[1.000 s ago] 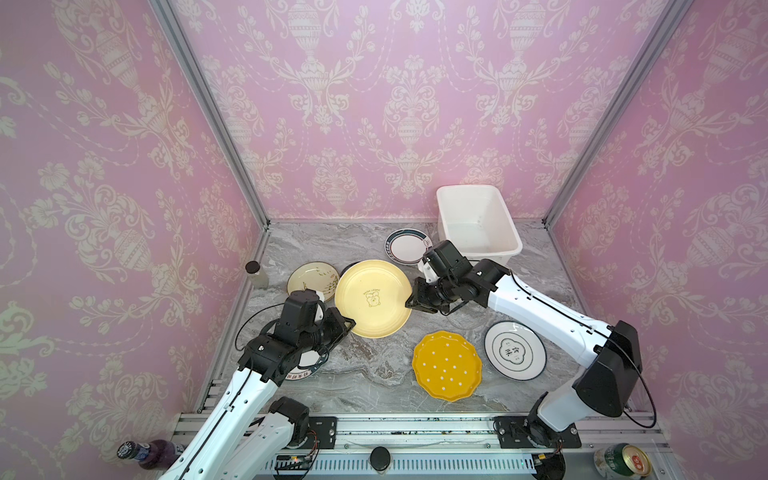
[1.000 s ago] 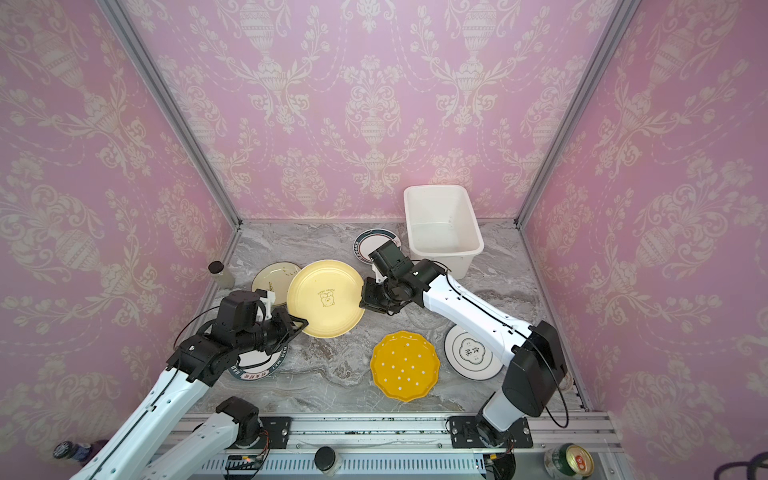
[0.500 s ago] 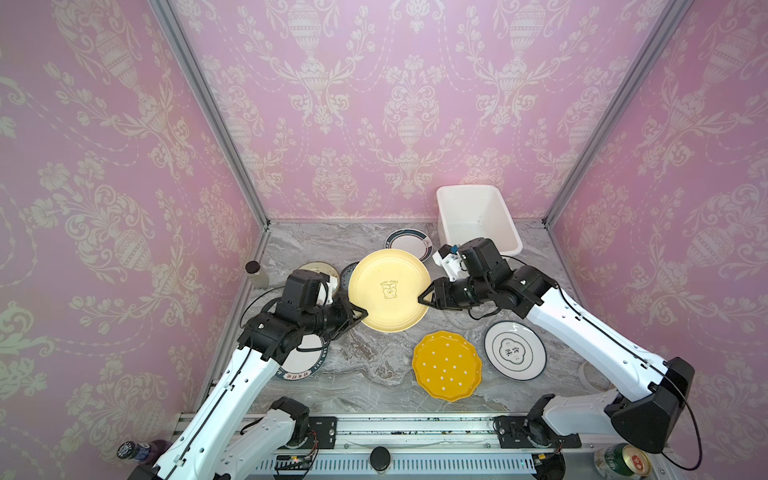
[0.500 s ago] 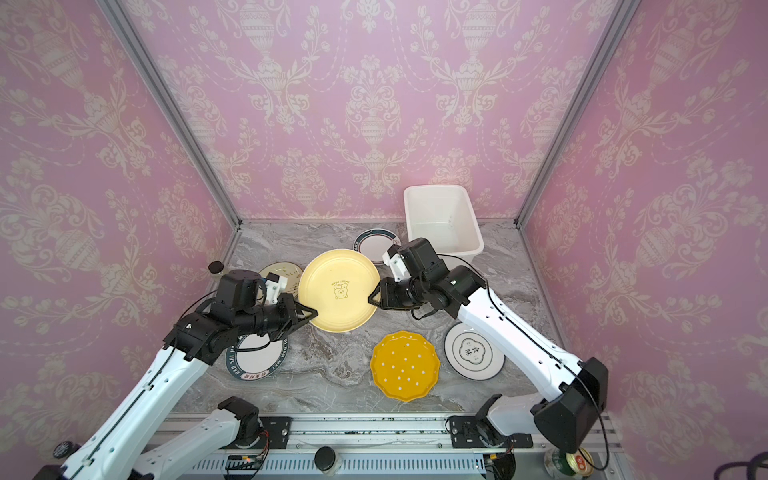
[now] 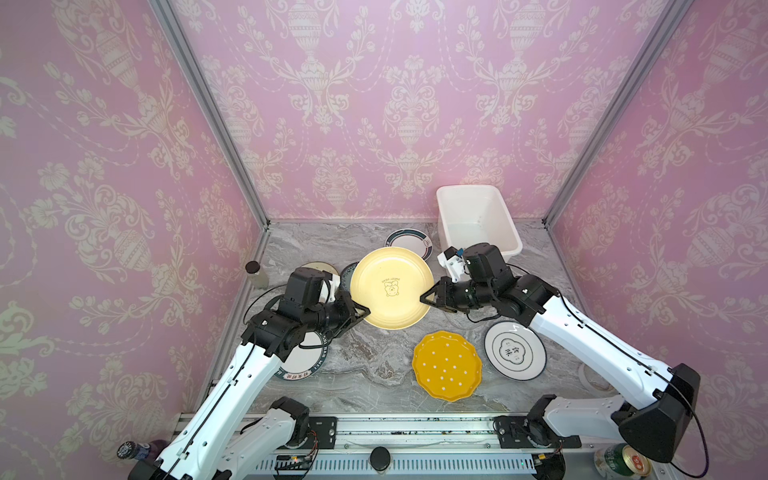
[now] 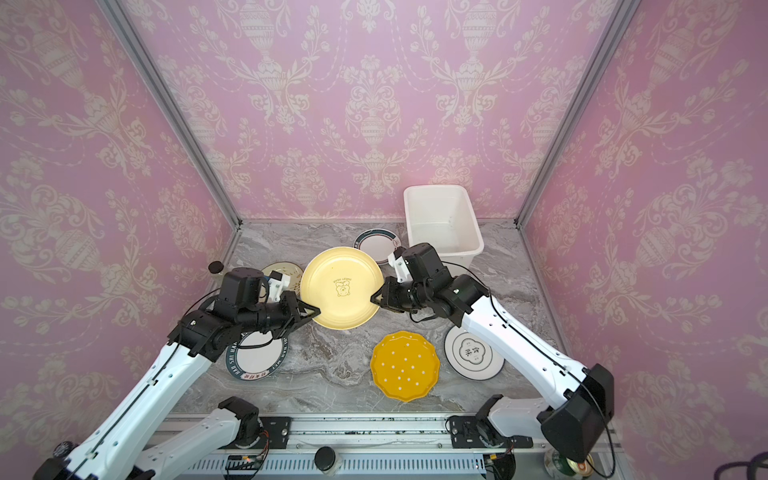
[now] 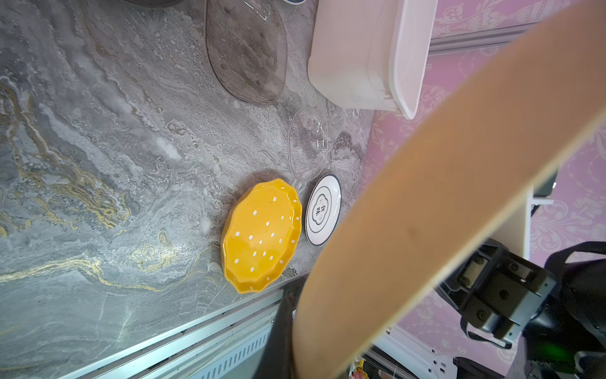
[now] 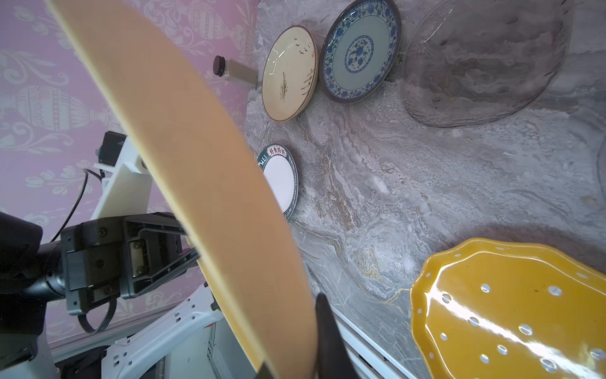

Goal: Place the plates into the plastic bin on the countertop
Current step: 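Grip the bear plate rim with the right gripper and tilt it upright, then carry the bear plate with the right gripper over the white bin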

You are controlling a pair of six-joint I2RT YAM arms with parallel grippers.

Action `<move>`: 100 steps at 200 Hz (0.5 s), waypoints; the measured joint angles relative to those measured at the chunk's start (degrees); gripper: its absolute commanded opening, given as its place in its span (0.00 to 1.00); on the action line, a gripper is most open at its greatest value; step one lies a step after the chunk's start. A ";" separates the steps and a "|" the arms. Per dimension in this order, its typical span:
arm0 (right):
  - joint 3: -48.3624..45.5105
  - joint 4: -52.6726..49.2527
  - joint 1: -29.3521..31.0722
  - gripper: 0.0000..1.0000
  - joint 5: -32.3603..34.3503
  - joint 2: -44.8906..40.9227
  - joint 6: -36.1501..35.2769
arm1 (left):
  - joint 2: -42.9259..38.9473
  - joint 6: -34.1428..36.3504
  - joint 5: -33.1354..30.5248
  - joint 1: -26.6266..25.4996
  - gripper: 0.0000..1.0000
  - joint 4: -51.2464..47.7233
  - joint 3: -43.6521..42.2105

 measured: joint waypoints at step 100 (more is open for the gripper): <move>14.86 -6.64 -10.23 0.00 6.95 3.80 11.15 | -22.95 -3.72 -14.91 -0.02 0.96 12.81 -6.73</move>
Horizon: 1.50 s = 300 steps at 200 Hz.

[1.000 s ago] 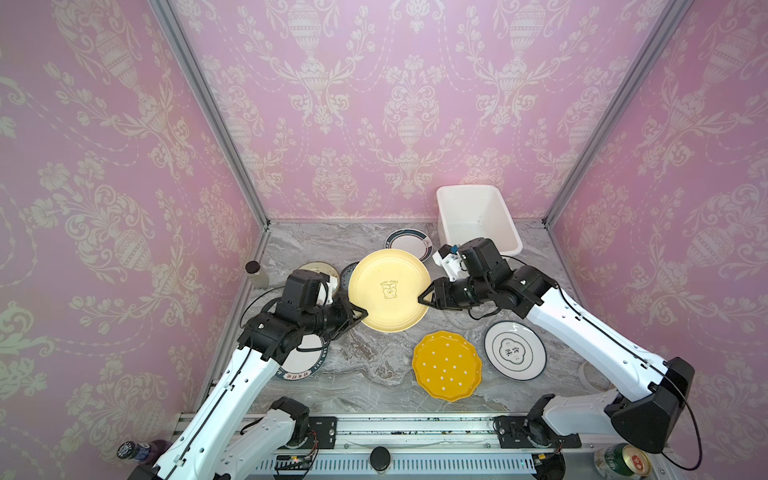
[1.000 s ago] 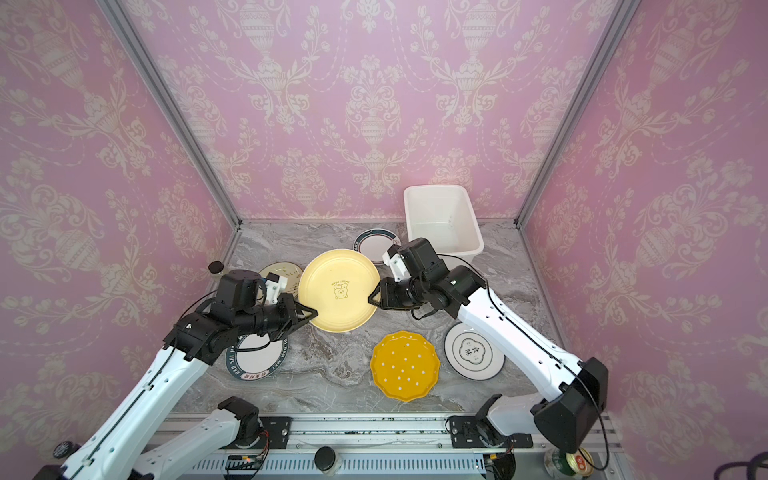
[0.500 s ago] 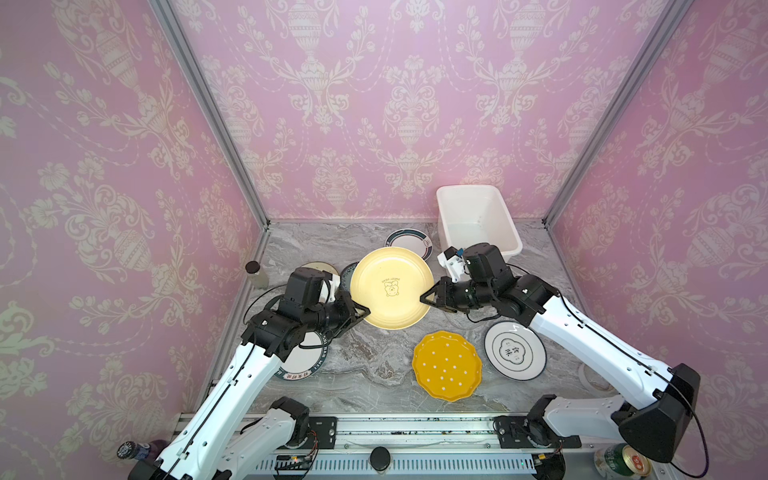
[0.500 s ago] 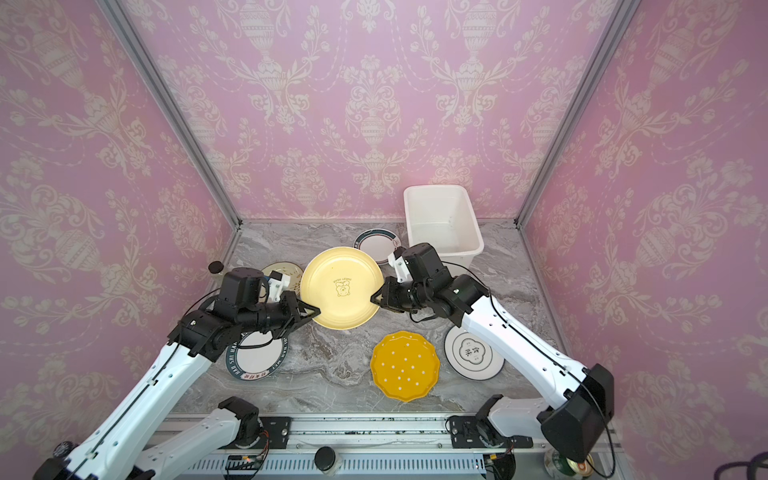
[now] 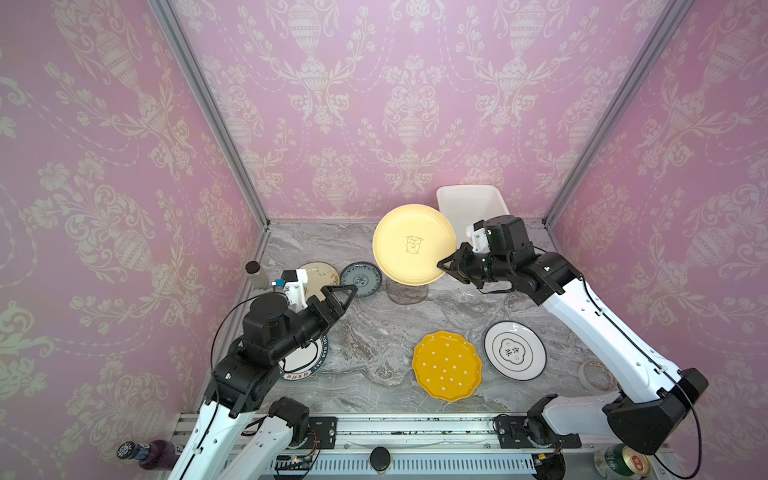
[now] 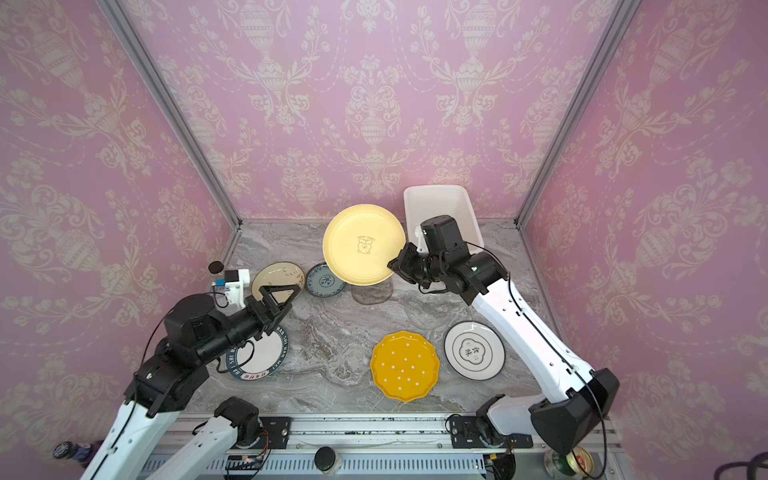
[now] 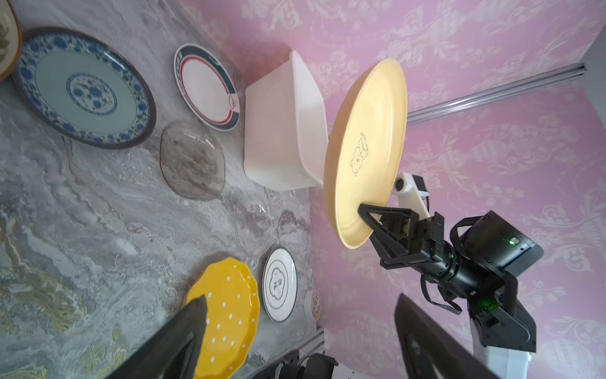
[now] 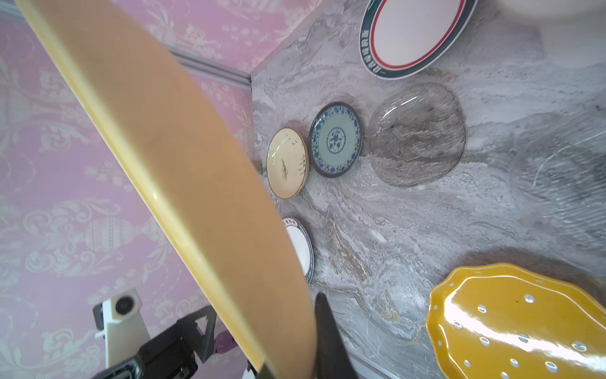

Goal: Place the plates into the plastic bin on the countertop
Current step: 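Carry the bear plate with the right gripper over the white bin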

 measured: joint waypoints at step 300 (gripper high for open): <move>27.78 5.88 -20.90 0.00 12.66 42.66 28.81 | 7.80 10.43 -6.75 0.00 0.96 10.56 -14.84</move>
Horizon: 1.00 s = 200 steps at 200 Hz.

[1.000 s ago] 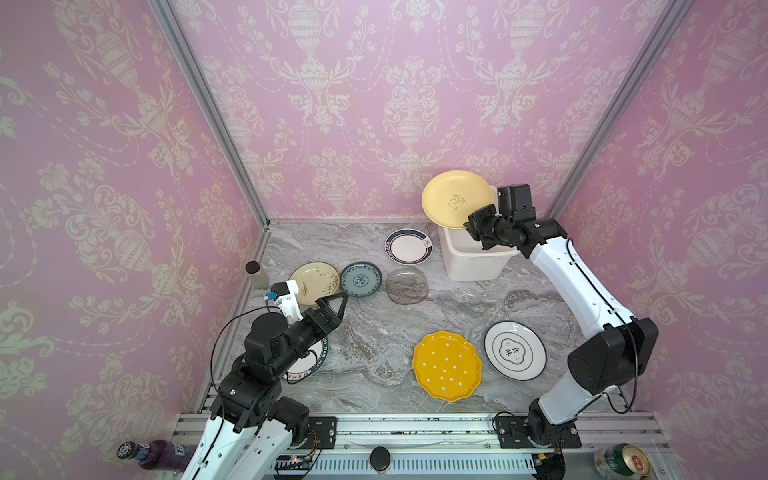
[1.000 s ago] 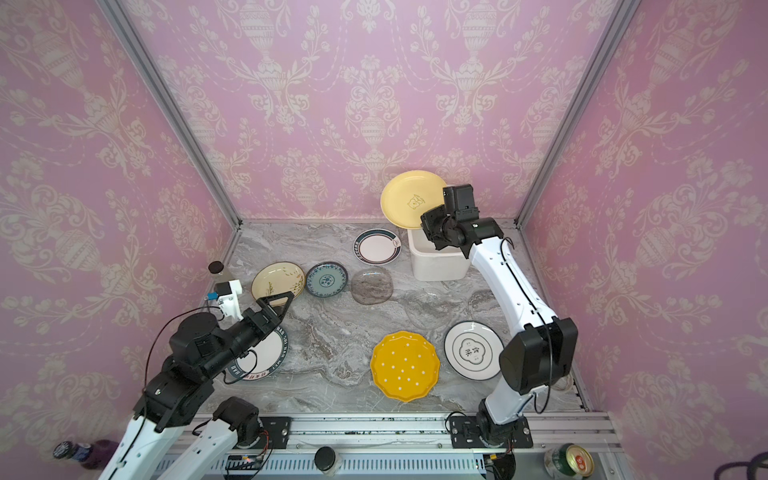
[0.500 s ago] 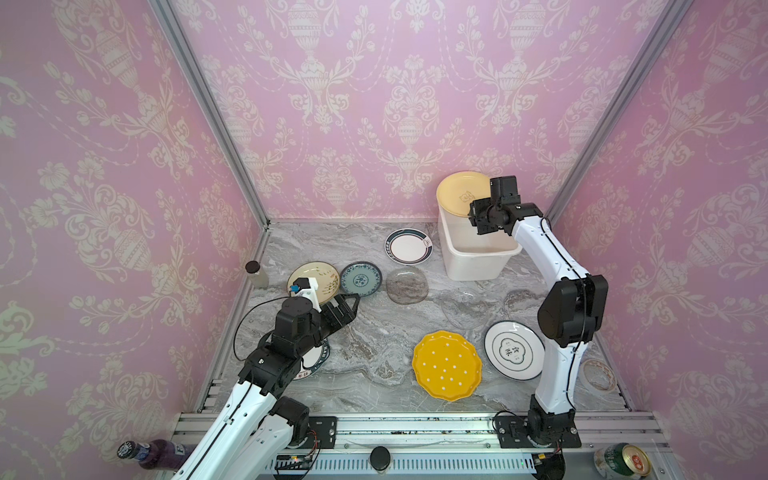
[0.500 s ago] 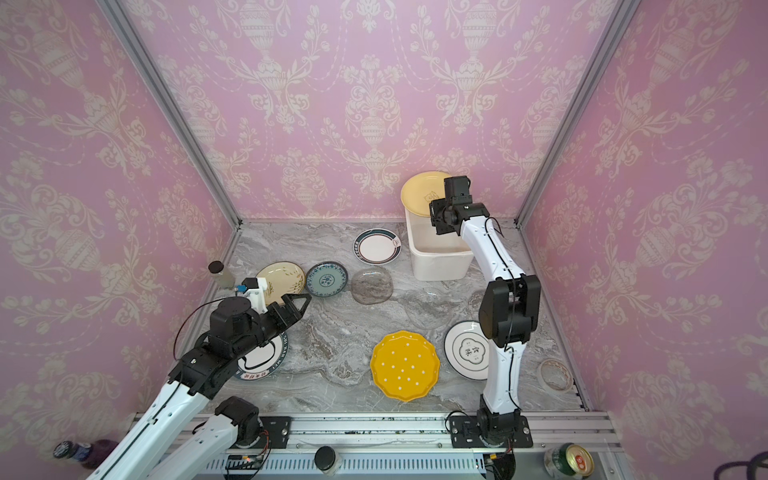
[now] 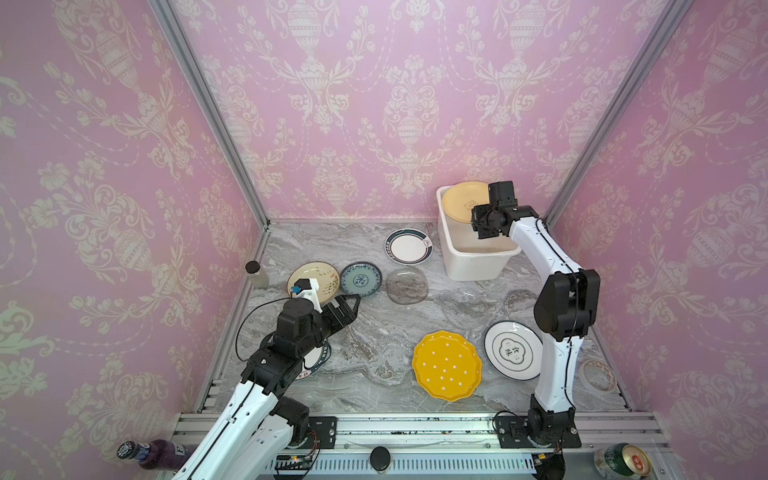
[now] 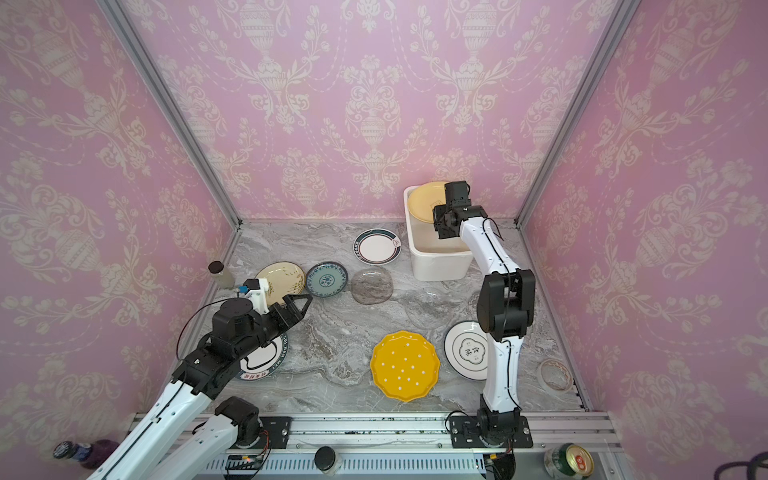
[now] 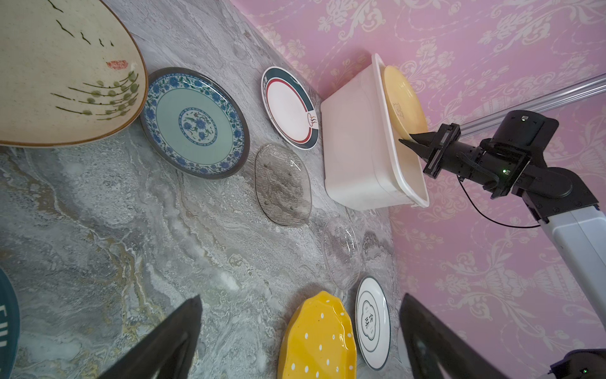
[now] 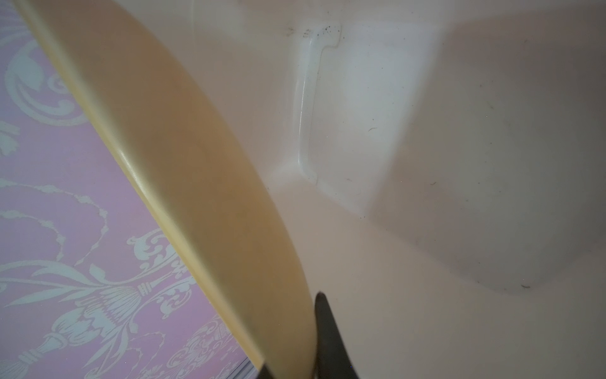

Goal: Place the plates into the plastic bin on the countertop
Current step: 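Carry the bear plate with the right gripper over the white bin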

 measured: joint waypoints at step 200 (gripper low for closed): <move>3.32 -9.70 -0.24 0.03 1.42 11.50 -12.31 | 6.91 -0.33 0.11 0.00 0.96 3.04 -0.11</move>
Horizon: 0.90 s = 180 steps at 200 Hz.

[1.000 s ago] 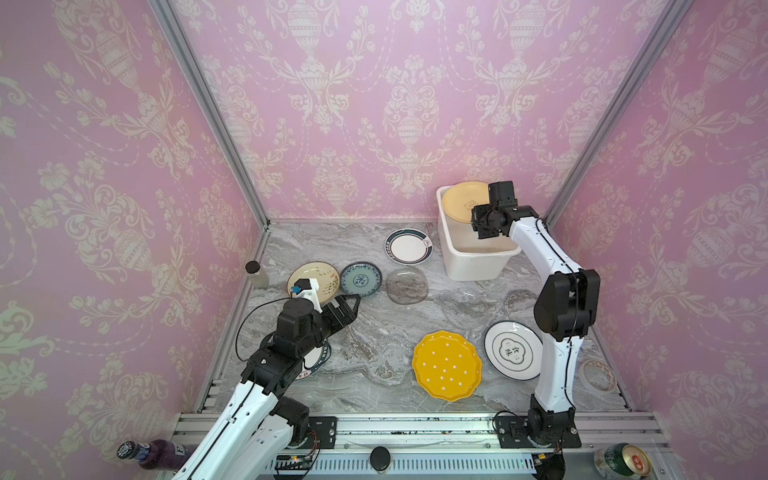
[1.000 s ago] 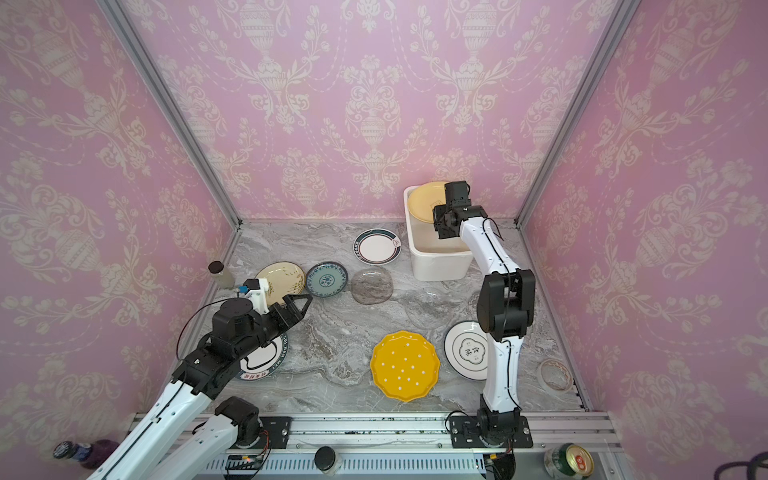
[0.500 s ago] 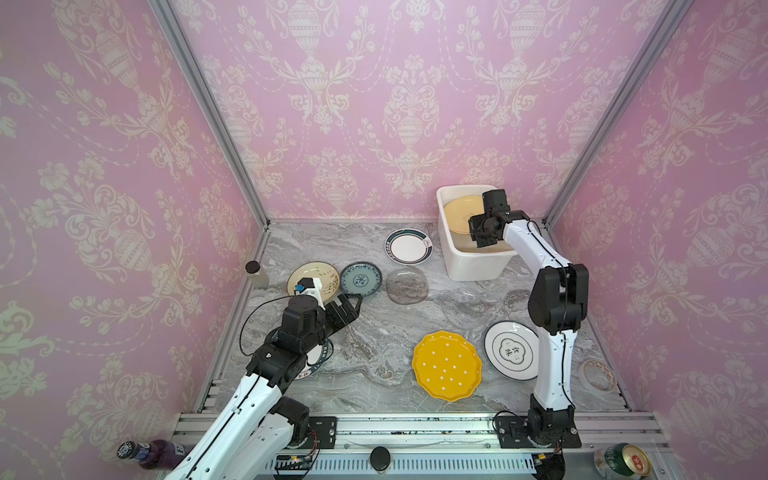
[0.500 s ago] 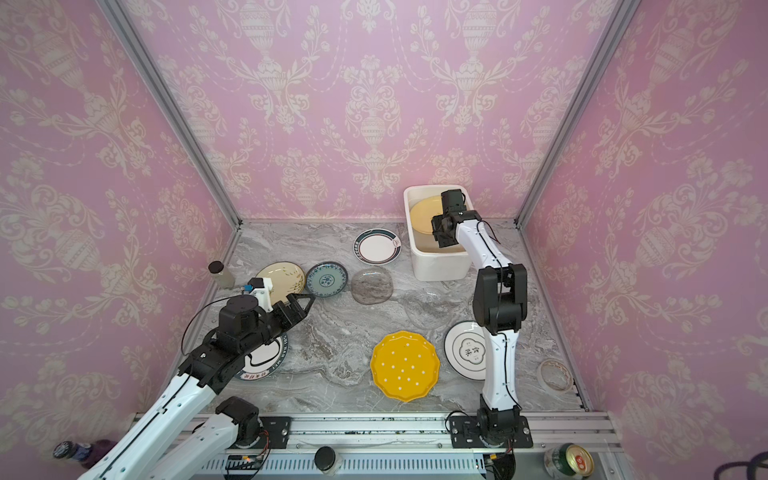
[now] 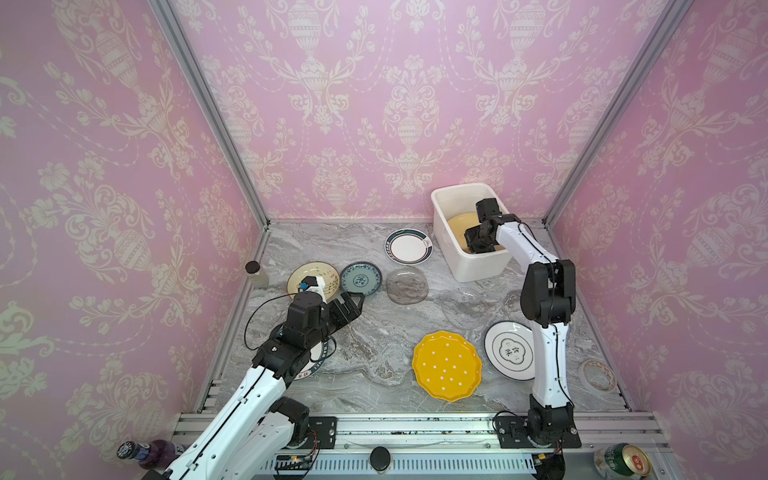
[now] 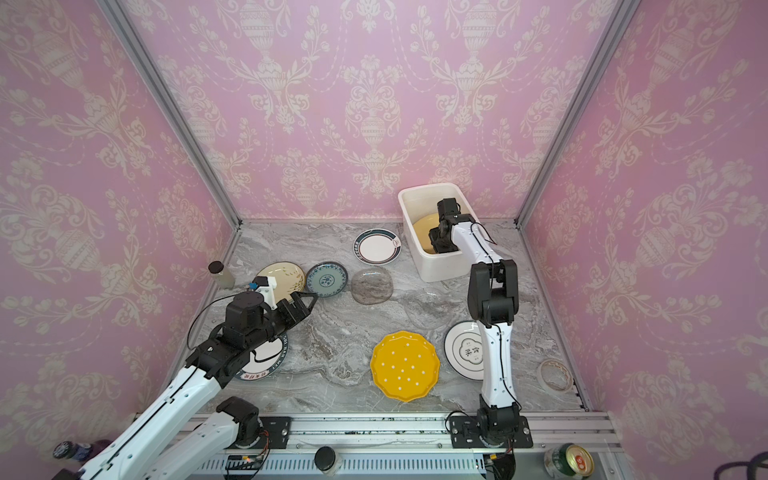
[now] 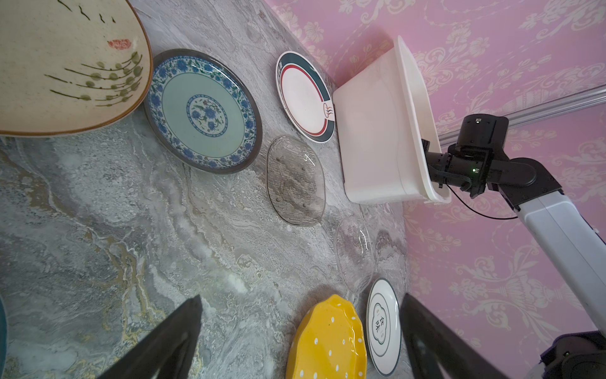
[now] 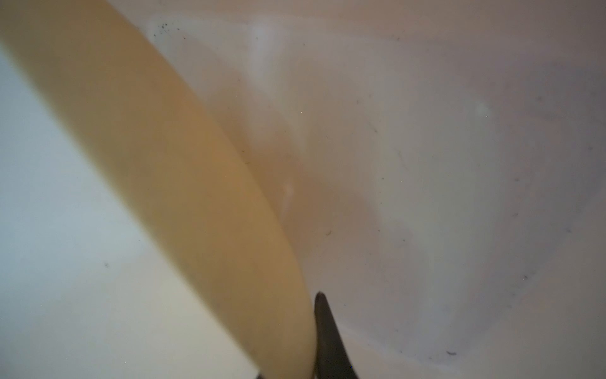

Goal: Place the plates into the plastic bin on the countertop
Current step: 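Carry the bear plate with the right gripper over the white bin, then lower the bear plate into the bin and open the right gripper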

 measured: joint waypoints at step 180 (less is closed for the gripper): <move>-12.04 -3.02 -3.89 0.09 -3.15 -8.85 -12.90 | -3.08 -0.17 -0.11 0.00 0.96 -1.79 0.00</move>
